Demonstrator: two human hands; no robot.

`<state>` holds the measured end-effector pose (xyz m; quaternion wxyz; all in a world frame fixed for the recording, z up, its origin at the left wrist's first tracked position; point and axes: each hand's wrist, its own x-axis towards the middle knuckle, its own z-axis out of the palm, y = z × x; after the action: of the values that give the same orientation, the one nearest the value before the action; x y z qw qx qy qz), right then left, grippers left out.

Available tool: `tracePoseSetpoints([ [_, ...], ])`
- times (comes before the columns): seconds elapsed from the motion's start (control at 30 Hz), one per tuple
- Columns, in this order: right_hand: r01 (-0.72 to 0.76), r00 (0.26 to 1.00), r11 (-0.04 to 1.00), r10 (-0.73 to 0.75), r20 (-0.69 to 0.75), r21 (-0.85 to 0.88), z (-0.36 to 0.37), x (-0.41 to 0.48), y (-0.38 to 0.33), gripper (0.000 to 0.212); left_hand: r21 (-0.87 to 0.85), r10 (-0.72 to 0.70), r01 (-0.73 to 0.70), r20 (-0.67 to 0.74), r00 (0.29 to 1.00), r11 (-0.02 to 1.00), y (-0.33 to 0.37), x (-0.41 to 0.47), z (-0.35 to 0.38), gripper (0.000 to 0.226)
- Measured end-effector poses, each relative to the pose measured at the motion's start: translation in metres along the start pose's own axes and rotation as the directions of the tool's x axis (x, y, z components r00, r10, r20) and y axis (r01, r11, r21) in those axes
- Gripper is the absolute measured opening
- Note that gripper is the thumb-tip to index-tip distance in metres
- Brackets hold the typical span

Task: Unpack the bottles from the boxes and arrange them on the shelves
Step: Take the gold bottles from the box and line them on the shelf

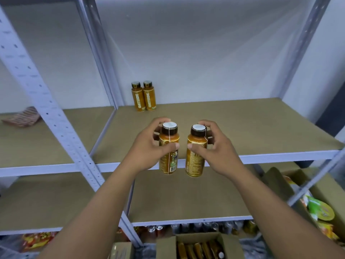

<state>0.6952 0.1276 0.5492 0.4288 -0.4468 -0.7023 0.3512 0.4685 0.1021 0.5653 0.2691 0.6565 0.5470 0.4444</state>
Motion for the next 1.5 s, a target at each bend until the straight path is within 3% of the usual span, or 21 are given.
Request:
tracePoseSetpoints([
  [0.2,0.002,1.000,1.000,-0.002,0.002,-0.006,-0.012,0.037,0.001,0.058,0.004,0.031,-0.031,-0.073,0.997,1.000,0.006,0.039,0.004,0.062],
  [0.73,0.089,0.982,0.996,-0.089,0.165,0.006,-0.048,0.200,0.049,0.057,0.003,-0.062,0.065,-0.248,0.967,0.998,-0.004,0.169,0.056,0.066],
  [1.17,0.048,0.998,0.997,-0.045,0.054,-0.068,-0.015,0.275,0.073,0.060,0.080,-0.040,0.049,-0.109,0.993,0.996,-0.067,0.251,0.025,0.068],
  [1.5,0.025,0.995,0.997,-0.018,0.095,-0.076,0.004,0.316,0.092,0.059,0.106,-0.044,0.053,-0.085,0.995,0.993,-0.097,0.291,0.021,0.069],
])
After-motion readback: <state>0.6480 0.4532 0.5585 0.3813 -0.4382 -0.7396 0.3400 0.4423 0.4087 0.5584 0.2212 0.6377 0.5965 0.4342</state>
